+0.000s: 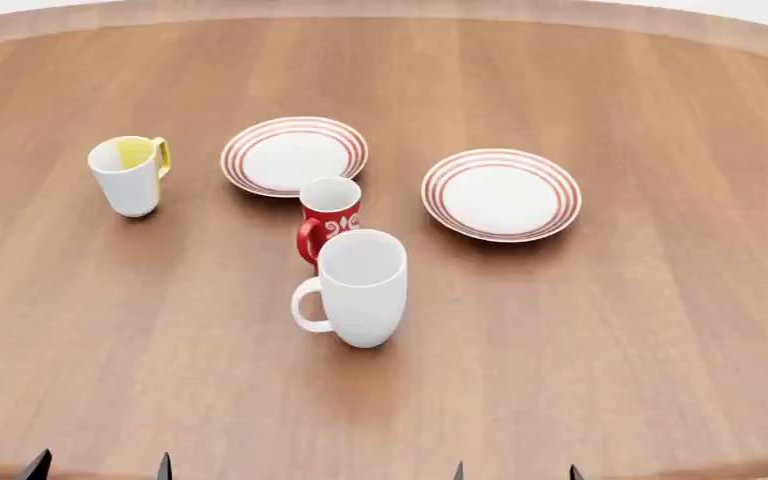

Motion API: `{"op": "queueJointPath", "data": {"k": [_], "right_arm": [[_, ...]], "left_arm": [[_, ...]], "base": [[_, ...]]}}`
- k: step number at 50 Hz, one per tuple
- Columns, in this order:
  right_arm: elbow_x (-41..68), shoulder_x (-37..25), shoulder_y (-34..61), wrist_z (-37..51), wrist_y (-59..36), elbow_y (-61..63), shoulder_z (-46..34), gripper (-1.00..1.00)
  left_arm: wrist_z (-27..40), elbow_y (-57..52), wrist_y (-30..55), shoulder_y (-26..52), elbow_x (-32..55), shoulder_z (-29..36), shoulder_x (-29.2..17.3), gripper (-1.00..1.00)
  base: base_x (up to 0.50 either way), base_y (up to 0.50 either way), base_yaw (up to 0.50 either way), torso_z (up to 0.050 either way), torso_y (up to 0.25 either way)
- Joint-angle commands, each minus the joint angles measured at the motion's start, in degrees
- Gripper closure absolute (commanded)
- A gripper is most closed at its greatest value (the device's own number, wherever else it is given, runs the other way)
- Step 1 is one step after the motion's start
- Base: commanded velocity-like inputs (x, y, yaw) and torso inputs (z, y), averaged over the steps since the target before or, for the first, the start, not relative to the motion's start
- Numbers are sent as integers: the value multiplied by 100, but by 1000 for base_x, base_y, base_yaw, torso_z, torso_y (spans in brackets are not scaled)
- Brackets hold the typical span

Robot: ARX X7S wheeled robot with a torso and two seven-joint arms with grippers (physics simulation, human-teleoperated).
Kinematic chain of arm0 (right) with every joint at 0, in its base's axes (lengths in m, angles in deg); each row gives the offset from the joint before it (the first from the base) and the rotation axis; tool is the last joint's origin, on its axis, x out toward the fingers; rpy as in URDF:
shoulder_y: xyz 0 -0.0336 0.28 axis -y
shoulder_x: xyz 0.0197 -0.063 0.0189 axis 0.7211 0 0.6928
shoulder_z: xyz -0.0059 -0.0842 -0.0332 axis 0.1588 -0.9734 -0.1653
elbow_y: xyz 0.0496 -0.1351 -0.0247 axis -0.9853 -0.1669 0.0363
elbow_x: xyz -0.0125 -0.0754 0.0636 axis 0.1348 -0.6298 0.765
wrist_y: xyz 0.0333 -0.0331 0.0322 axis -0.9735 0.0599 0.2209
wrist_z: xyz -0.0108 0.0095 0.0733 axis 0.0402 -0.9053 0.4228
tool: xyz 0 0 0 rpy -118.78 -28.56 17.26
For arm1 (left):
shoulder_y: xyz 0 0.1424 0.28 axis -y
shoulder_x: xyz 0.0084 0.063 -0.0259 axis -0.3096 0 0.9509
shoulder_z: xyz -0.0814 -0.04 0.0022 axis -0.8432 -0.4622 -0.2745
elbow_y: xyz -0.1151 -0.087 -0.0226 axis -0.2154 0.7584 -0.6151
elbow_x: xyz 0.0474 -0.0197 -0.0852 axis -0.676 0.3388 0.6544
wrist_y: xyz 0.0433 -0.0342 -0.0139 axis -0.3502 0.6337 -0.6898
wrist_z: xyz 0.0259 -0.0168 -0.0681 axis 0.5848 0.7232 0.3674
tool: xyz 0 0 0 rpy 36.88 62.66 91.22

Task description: Put the white mug on the left plate.

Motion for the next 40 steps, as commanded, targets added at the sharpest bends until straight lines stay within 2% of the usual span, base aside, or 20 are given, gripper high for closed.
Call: {"op": "queueJointPath", "data": {"k": [1, 6, 8, 10, 12, 15, 20, 29, 33, 40], "right_arm": [[86, -80, -18, 123, -18, 35, -132, -100], [160, -185, -32, 279, -75, 80, -256, -100], [164, -215, -40, 330, -125, 123, -301, -100], [163, -204, -80, 482, -117, 228, -283, -100], [-2, -261, -121, 563, -329, 550, -391, -100], [44, -313, -140, 592, -564, 989, -417, -100], [-65, -439, -148, 640, -1343, 2438, -515, -100], [-291, -553, 35, 694, -2436, 4047, -751, -100], [-449, -594, 131, 762, -2749, 4491, -866, -100], [-578, -648, 285, 791, -3153, 4969, -1049, -100]], "left_arm": [[75, -225, 200, -38, 84, 125, -102, -100], [242, -351, 305, -33, 106, 237, -211, -100], [184, 10, 4, -3, 344, 190, -200, -100], [342, -134, -146, -39, 124, 251, -271, -100], [366, -1043, 639, -107, 323, 184, -304, -100], [435, -1657, 926, -176, 277, 266, -354, -100], [452, -2800, 1578, -230, 472, 326, -422, -100], [627, -4070, 2293, -196, 732, 240, -525, -100], [676, -4672, 2819, -97, 1192, 34, -507, -100], [869, -5449, 3278, 22, 1369, -48, -617, -100]], "base": [[0, 0, 0, 0, 0], [0, 0, 0, 0, 0], [0, 0, 0, 0, 0], [0, 0, 0, 0, 0], [0, 0, 0, 0, 0], [0, 0, 0, 0, 0], [0, 0, 0, 0, 0], [0, 0, 0, 0, 0], [0, 0, 0, 0, 0], [0, 0, 0, 0, 0]]}}
